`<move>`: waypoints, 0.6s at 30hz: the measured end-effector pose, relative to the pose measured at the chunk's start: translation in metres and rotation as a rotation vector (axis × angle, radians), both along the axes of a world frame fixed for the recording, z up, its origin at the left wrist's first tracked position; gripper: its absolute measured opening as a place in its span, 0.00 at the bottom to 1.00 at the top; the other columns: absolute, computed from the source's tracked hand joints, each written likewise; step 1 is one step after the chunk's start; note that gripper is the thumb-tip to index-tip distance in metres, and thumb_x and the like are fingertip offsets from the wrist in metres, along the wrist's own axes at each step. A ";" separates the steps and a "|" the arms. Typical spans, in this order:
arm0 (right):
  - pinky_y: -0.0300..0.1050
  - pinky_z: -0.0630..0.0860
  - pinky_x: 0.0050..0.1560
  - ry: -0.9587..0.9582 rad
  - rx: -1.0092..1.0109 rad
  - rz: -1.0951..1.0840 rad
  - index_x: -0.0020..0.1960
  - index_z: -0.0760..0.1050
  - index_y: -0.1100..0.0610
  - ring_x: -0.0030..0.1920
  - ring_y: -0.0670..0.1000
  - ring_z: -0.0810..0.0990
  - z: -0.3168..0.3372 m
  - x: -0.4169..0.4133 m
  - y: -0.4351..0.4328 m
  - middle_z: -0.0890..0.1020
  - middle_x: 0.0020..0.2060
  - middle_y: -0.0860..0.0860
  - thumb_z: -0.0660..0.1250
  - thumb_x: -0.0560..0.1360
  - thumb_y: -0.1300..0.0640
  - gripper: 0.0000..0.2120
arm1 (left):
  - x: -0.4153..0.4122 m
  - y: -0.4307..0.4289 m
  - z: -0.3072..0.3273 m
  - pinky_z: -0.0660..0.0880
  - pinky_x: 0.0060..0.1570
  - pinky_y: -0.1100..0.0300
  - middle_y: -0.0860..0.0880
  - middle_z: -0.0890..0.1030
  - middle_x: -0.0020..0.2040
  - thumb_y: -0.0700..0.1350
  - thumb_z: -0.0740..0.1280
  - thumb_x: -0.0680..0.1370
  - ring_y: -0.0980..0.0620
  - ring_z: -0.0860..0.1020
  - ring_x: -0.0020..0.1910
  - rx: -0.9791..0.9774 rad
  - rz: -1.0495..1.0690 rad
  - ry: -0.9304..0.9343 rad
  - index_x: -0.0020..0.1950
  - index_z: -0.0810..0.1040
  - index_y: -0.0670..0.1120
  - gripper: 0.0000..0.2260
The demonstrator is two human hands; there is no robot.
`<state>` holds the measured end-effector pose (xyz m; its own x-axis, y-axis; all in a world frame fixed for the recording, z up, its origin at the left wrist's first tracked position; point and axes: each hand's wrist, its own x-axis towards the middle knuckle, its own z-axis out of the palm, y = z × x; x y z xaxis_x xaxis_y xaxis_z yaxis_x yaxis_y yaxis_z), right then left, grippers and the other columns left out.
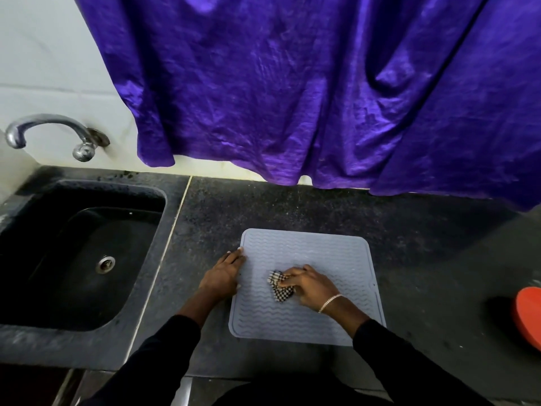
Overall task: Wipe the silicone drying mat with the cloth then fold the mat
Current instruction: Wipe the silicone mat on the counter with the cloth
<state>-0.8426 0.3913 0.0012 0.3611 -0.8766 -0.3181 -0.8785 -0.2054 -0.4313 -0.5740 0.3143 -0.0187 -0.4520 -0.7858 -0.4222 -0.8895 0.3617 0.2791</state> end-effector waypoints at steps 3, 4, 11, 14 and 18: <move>0.34 0.66 0.60 0.044 0.027 -0.018 0.65 0.77 0.40 0.64 0.50 0.72 0.004 -0.024 0.000 0.75 0.69 0.41 0.65 0.74 0.60 0.24 | 0.003 -0.003 -0.001 0.59 0.78 0.50 0.50 0.44 0.83 0.48 0.69 0.78 0.46 0.48 0.82 0.019 -0.002 -0.004 0.83 0.51 0.49 0.39; 0.36 0.68 0.61 0.067 0.053 -0.020 0.65 0.77 0.39 0.64 0.51 0.72 0.007 -0.028 -0.003 0.75 0.68 0.40 0.66 0.74 0.60 0.24 | 0.003 -0.004 -0.001 0.57 0.79 0.51 0.49 0.44 0.83 0.49 0.69 0.78 0.46 0.48 0.82 0.017 -0.014 -0.011 0.83 0.50 0.48 0.39; 0.44 0.72 0.64 -0.002 0.051 -0.023 0.65 0.77 0.38 0.62 0.52 0.74 0.030 0.009 -0.037 0.75 0.67 0.40 0.66 0.72 0.59 0.25 | 0.004 -0.010 -0.003 0.51 0.80 0.54 0.44 0.44 0.83 0.51 0.72 0.76 0.43 0.47 0.82 0.015 -0.066 -0.026 0.83 0.49 0.45 0.43; 0.48 0.74 0.62 -0.011 0.042 0.024 0.65 0.76 0.39 0.60 0.52 0.73 0.029 0.040 -0.040 0.76 0.66 0.41 0.67 0.73 0.60 0.25 | 0.004 -0.010 -0.005 0.49 0.80 0.56 0.42 0.44 0.83 0.50 0.72 0.76 0.43 0.47 0.82 0.005 -0.076 -0.017 0.83 0.48 0.45 0.44; 0.49 0.72 0.64 0.036 0.052 0.102 0.66 0.76 0.41 0.63 0.54 0.71 0.015 0.047 -0.027 0.75 0.67 0.44 0.65 0.75 0.61 0.24 | 0.004 -0.011 -0.003 0.44 0.79 0.59 0.39 0.43 0.83 0.50 0.73 0.75 0.44 0.45 0.83 0.005 -0.104 -0.008 0.83 0.47 0.42 0.46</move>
<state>-0.7953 0.3646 0.0165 0.4350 -0.8180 -0.3763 -0.8693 -0.2726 -0.4123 -0.5700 0.3030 -0.0218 -0.5277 -0.7326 -0.4300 -0.8494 0.4511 0.2738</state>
